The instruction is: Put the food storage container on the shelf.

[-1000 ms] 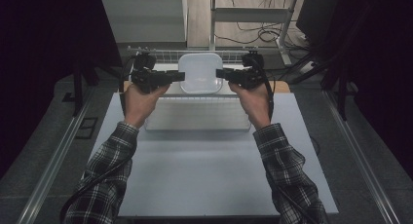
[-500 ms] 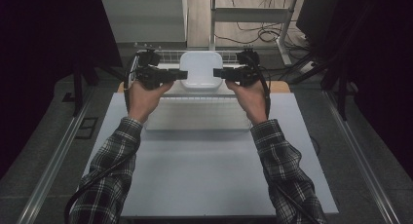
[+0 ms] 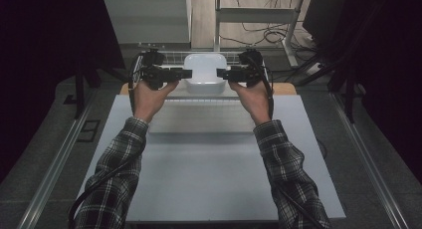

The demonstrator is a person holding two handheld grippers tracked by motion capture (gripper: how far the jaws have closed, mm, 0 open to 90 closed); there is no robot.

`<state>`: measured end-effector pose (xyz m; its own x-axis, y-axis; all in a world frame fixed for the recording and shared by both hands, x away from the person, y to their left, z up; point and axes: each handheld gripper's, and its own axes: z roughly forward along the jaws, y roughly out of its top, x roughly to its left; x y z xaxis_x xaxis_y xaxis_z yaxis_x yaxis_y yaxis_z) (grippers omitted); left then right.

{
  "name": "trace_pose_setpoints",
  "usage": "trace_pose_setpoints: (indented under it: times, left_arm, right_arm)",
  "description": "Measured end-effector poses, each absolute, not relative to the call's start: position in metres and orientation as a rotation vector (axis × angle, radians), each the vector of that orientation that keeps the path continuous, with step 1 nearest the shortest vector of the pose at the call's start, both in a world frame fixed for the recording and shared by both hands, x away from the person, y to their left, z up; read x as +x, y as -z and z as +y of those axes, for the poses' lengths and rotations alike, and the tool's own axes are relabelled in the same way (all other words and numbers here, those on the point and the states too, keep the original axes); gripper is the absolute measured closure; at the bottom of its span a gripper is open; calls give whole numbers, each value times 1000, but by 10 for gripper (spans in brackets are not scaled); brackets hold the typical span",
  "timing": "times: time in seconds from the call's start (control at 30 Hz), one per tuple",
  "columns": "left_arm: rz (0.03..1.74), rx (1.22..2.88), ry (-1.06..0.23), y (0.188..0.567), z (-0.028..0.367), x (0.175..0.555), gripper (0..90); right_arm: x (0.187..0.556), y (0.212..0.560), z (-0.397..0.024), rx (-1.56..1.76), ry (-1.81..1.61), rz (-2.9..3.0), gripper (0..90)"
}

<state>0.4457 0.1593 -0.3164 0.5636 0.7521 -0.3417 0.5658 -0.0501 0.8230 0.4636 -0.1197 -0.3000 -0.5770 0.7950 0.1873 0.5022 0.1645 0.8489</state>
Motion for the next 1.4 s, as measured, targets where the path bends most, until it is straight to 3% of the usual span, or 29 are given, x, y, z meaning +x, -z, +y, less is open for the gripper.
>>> trace_pose_setpoints:
  times: [0.33,0.5,0.67,0.87,1.4]
  left_arm:
    - [1113,1741,-386,316,153,449,272]
    - [1055,1720,-297,314,155,447,173]
    - [988,1768,-307,314,152,438,90]
    - [920,1770,-276,315,153,426,49]
    - [853,1828,-269,337,156,397,6]
  right_arm:
    - [475,305,-122,1281,-1382,2092,270]
    - [470,302,-123,1215,-1453,2113,153]
    - [459,302,-118,1101,-1446,2154,48]
    - [446,307,-115,999,-1416,2178,6]
    - [424,324,-128,926,-1381,2235,4]
